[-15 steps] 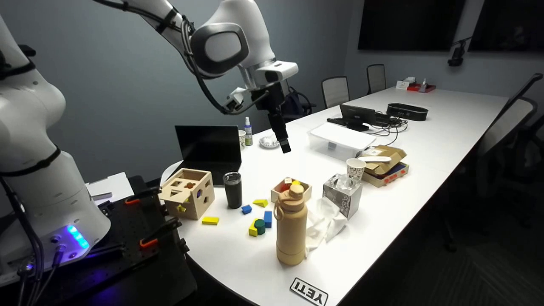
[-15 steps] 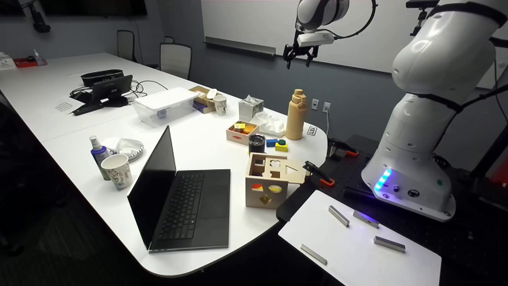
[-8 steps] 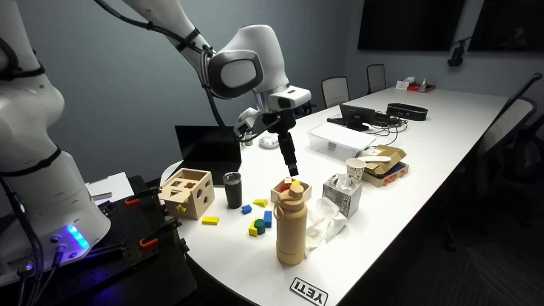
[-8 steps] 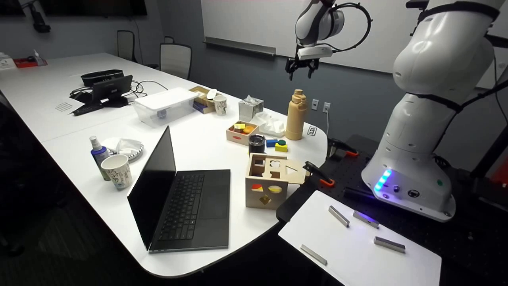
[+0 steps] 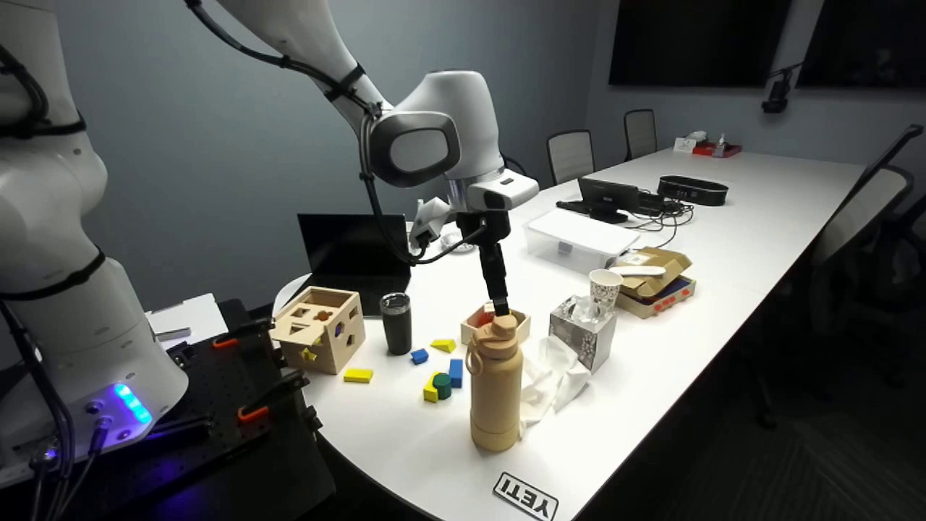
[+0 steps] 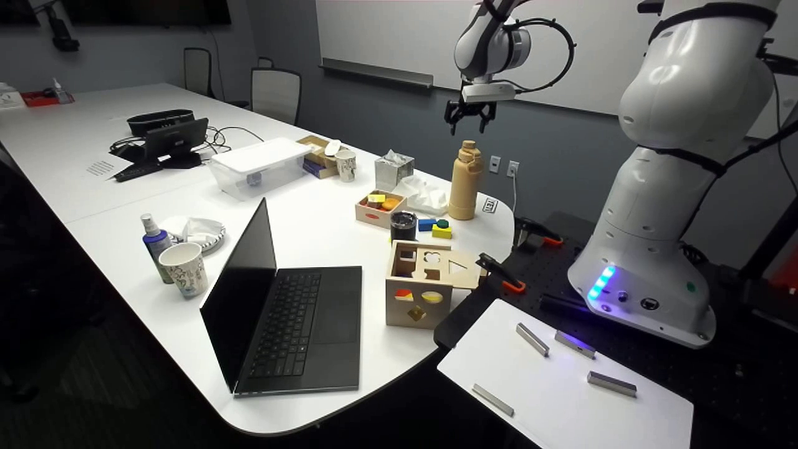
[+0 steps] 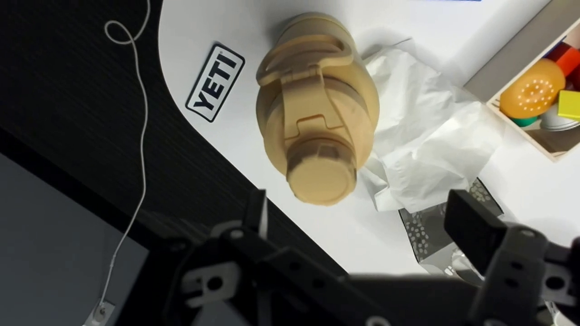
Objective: Turn the cap on the water bottle
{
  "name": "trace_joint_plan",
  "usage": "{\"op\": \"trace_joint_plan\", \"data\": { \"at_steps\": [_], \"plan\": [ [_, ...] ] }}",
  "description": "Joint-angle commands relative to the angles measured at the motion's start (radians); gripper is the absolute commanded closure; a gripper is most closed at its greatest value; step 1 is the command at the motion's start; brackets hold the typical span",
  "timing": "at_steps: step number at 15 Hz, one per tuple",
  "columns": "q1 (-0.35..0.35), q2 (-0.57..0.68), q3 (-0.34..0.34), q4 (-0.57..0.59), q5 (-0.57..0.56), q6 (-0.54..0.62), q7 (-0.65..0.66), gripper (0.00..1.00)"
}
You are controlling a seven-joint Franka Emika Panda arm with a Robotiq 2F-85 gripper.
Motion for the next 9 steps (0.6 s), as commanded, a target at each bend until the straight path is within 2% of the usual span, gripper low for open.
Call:
{"op": "trace_joint_plan", "data": {
  "at_steps": [1, 9],
  "plan": [
    [0.024, 0.012, -0.022, 0.015, 0.042, -0.012, -0.028, 0.0],
    [0.025, 0.036, -0.051, -0.001, 0.053, 0.005, -0.019, 0.0]
  ]
}}
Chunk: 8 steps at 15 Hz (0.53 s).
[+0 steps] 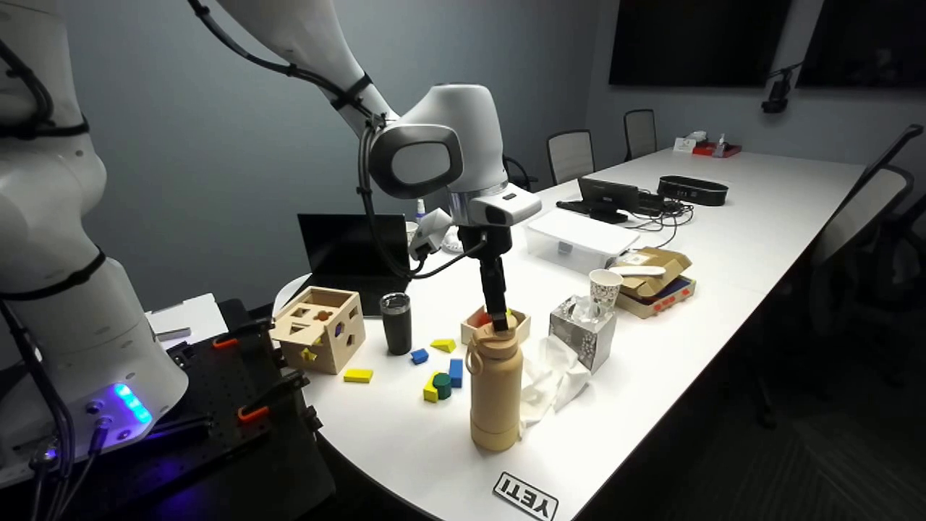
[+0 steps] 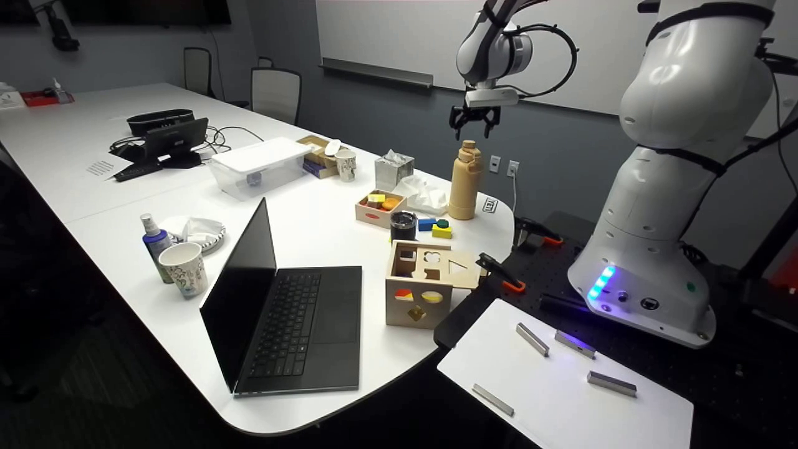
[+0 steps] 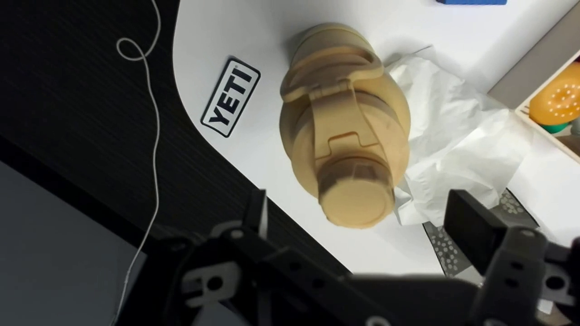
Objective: Turn the cap on the water bottle
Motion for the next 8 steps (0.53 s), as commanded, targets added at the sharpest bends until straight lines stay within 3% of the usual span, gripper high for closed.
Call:
{"op": "trace_joint_plan", "data": {
  "at_steps": [1, 8],
  "plan": [
    [0.019, 0.005, -0.02, -0.006, 0.033, 0.005, -0.01, 0.0],
    [0.026, 0.03, -0.028, -0.007, 0.04, 0.014, 0.005, 0.0]
  ]
}}
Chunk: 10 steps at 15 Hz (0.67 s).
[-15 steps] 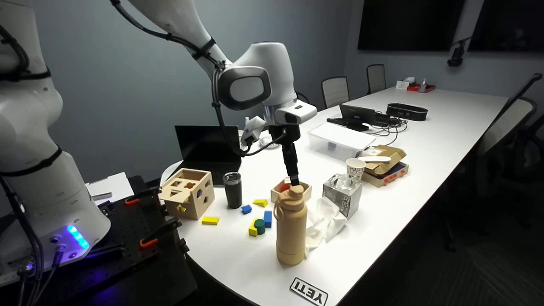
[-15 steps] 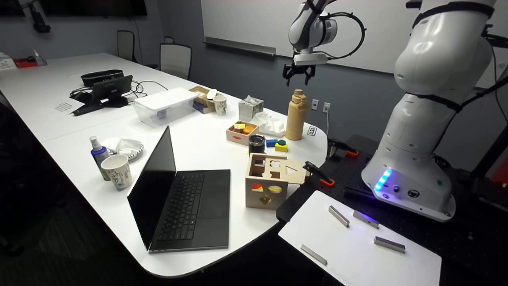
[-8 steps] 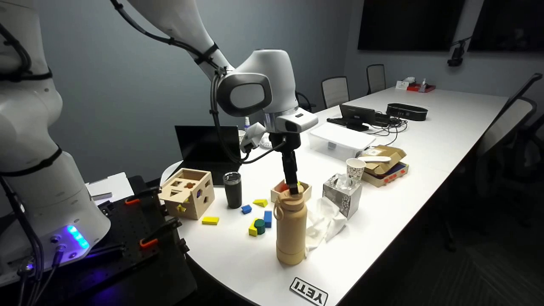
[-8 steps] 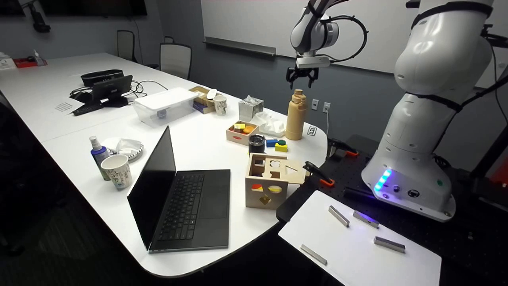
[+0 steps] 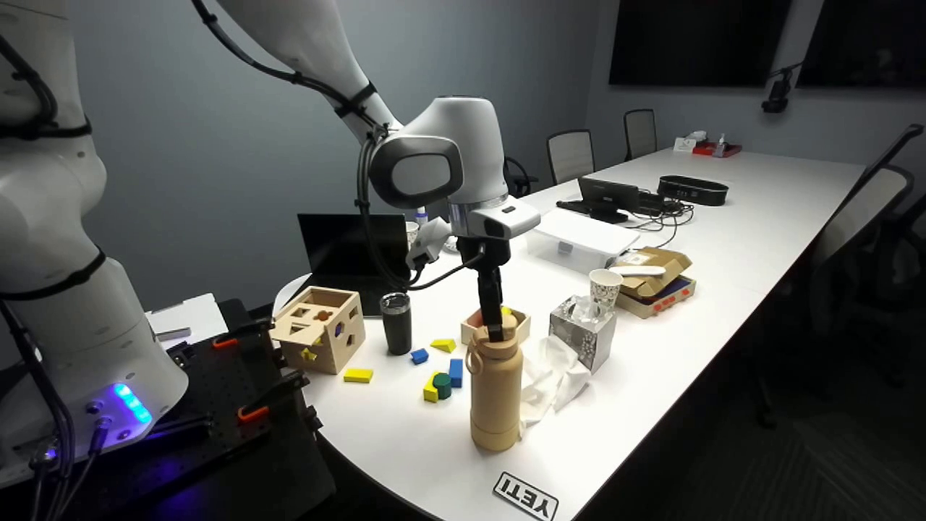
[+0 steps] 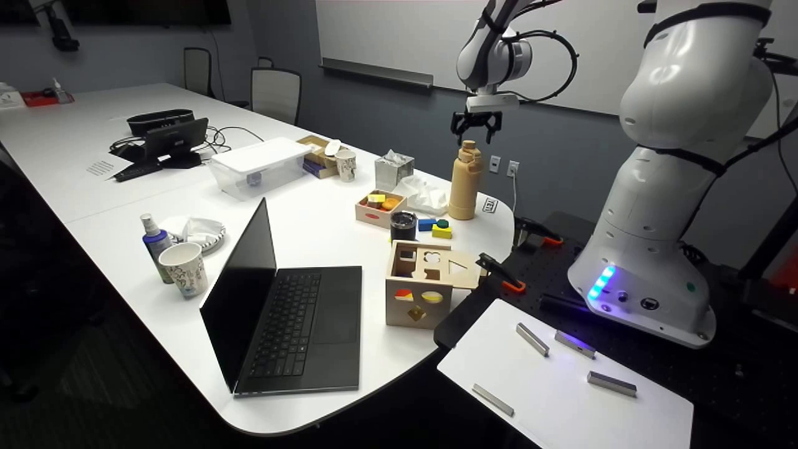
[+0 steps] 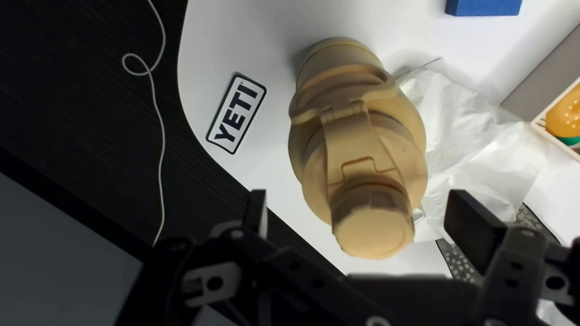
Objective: Turn the cap on the water bottle
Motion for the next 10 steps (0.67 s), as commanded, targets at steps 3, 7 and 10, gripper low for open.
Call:
{"op": "trace_joint_plan", "data": {
  "at_steps": [3, 7, 10],
  "plan": [
    [0.03, 0.002, -0.028, -0.006, 0.015, 0.024, 0.012, 0.34],
    [0.046, 0.004, -0.048, -0.007, -0.001, 0.048, 0.028, 0.64],
    [0.061, 0.01, -0.058, -0.003, -0.004, 0.056, 0.027, 0.8]
  ]
}}
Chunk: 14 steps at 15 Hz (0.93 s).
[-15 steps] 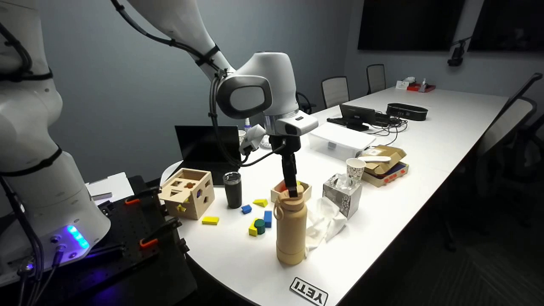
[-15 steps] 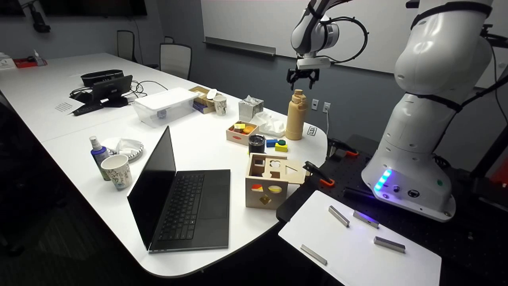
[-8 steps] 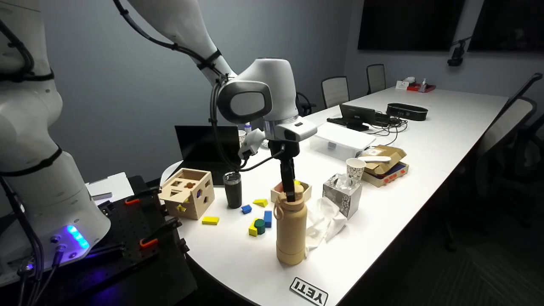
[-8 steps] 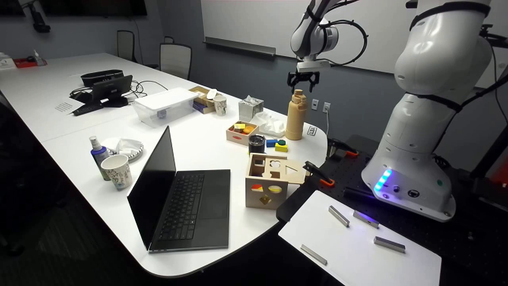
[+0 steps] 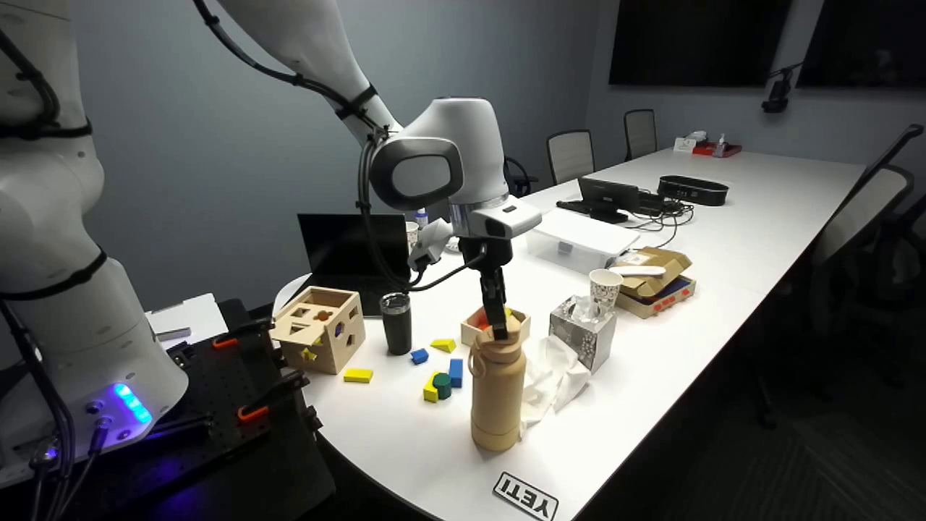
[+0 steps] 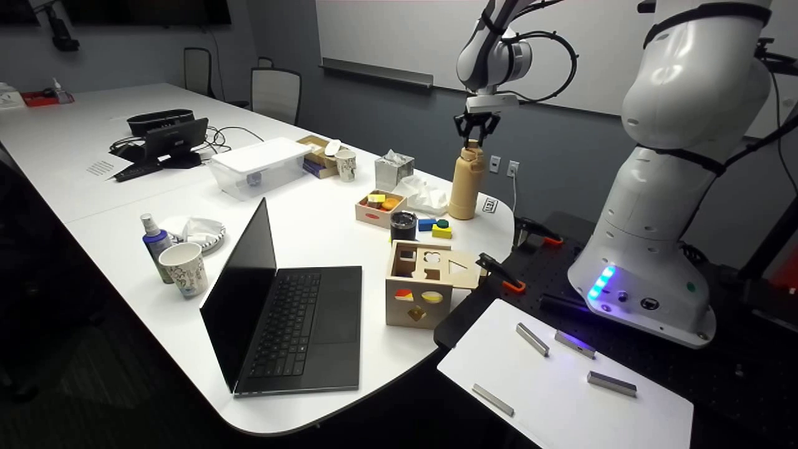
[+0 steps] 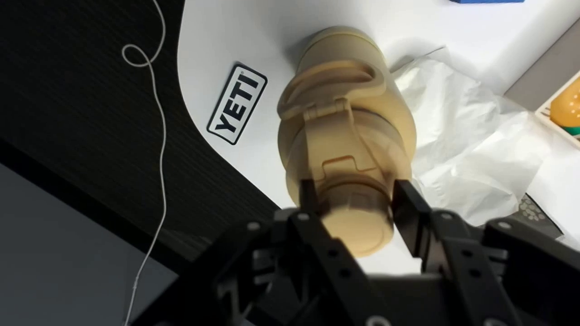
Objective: Turn the cap on the water bottle
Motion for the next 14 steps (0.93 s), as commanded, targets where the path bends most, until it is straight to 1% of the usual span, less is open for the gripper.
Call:
{"op": "trace_joint_plan", "data": {
  "at_steps": [1, 3, 5, 10, 12, 14],
  "plan": [
    [0.034, 0.005, -0.027, -0.002, -0.005, 0.031, 0.023, 0.8],
    [0.038, 0.007, -0.025, 0.0, 0.0, 0.03, 0.019, 0.8],
    [0.055, 0.011, -0.04, 0.005, -0.013, 0.009, 0.051, 0.8],
    [0.149, 0.029, -0.147, 0.023, -0.138, -0.041, 0.252, 0.8],
    [0.171, 0.031, -0.164, 0.025, -0.156, -0.055, 0.3, 0.8],
    [0.183, 0.03, -0.164, 0.027, -0.158, -0.069, 0.33, 0.8]
  ]
}}
